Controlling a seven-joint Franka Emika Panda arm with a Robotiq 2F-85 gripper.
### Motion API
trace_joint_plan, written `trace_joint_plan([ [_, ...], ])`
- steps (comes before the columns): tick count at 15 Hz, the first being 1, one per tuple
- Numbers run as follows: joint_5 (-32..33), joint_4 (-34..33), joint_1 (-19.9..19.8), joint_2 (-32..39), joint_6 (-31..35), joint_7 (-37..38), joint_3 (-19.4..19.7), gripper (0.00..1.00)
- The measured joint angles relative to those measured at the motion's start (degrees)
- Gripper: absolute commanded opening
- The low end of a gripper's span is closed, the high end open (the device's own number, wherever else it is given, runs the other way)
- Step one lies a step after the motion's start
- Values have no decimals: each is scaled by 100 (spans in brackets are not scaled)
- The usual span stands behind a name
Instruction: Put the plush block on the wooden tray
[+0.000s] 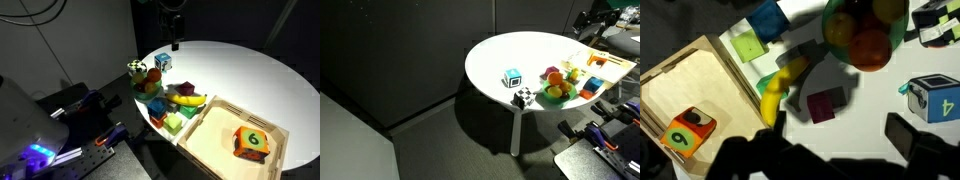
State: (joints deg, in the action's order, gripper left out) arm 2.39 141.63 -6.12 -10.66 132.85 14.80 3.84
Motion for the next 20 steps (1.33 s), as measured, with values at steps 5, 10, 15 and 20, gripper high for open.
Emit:
trace_joint_plan([
  [5, 1, 14, 19, -337, -569, 66, -192, 100],
  [10, 1, 117, 37, -771, -967, 86, -344, 100],
  [15, -1, 290, 115, -1271, -1216, 29, -392, 100],
  [20, -1, 494, 249, -1761, -1528, -540, -391, 100],
])
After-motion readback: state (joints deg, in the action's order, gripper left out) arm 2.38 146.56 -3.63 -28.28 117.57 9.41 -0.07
